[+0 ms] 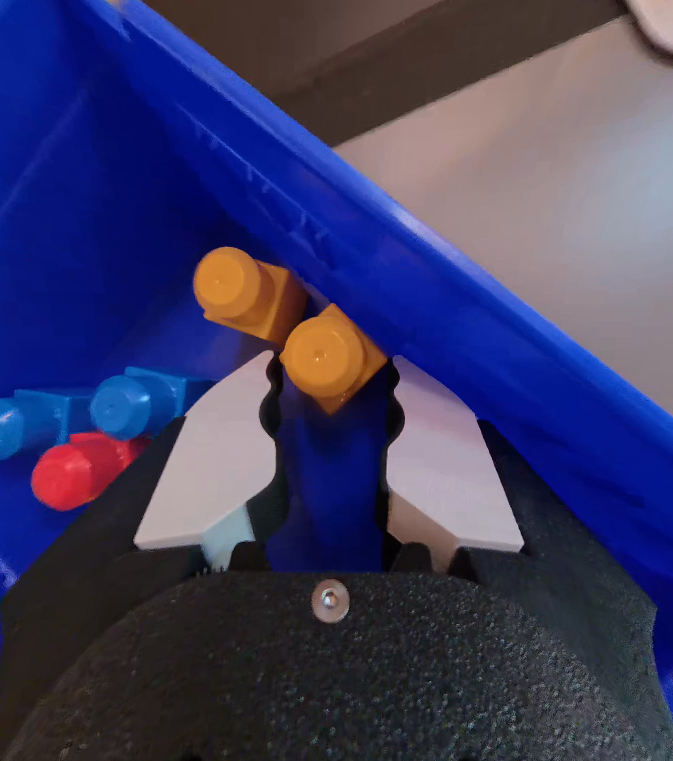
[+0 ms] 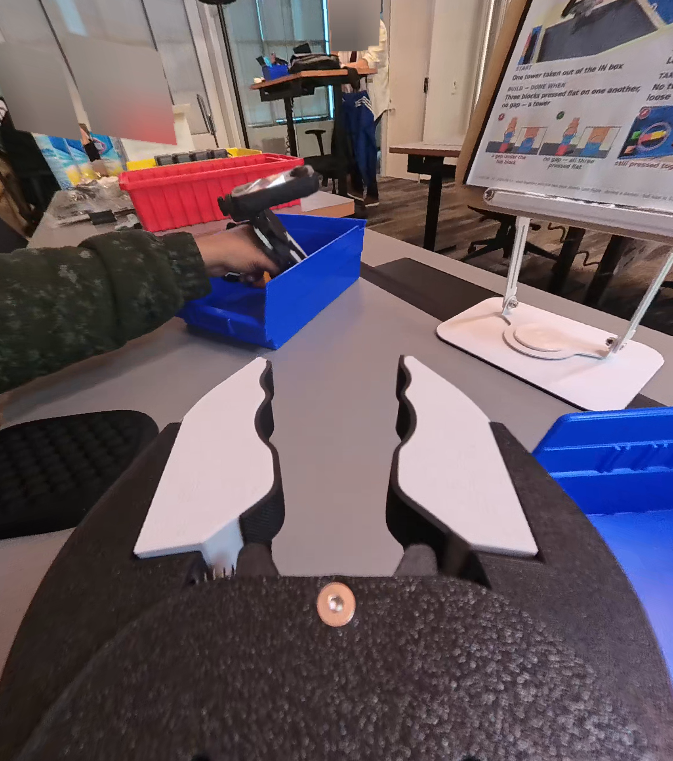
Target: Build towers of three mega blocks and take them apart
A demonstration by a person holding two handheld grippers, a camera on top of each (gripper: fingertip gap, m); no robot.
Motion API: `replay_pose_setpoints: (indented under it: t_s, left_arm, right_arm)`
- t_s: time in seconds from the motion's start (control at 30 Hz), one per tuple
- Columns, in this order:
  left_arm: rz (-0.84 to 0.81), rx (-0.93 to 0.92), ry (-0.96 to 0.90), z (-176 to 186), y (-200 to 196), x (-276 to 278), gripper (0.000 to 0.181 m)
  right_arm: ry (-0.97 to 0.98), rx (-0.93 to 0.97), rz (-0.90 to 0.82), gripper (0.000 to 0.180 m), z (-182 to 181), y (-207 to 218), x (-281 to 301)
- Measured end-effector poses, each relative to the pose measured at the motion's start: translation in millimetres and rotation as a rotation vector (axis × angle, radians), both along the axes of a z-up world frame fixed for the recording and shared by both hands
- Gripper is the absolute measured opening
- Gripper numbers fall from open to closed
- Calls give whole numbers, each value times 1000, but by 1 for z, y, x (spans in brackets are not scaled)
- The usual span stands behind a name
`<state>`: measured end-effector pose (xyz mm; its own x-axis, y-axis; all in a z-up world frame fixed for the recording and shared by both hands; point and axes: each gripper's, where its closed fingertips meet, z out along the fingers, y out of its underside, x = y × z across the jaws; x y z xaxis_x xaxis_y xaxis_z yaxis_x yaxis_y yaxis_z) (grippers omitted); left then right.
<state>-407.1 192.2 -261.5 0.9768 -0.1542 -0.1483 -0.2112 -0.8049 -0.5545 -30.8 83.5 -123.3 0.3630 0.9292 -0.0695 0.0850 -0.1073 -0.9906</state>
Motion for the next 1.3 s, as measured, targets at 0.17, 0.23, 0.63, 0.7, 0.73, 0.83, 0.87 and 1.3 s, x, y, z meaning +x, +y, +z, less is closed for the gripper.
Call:
replay_pose_setpoints:
  t_s: [0.17,0.23,0.63,0.7,0.73,0.83,0.87,1.3]
  left_arm:
    - [-246,369,-67,94,-24,50,46]
    - [-488,465,-94,128,-55,96,46]
    - [-1510,417,-395,139,-233,310,46]
    - [-1535,432,-366,134,-237,320,47]
    - [-1527,433,-369,136,-237,321,51]
    - [-1406,480,-323,152,-210,298,52]
    - [-1323,508,-316,162,-191,280,48]
    - [-367,-37,56,44,13,-22,63]
  right_arm:
    - [-56,0,82,52,-11,-14,-15]
    - [-84,-36,185,50,-14,-31,-28]
    - [-27,-141,749,69,-8,-124,-89]
    - [-7,-221,835,52,-11,-138,-88]
    - [18,-238,862,51,-11,-142,-85]
    - [85,-272,857,37,-4,-136,-75]
    - [65,-251,826,37,-6,-131,-71]
    - [-35,-104,555,38,-21,-92,-34]
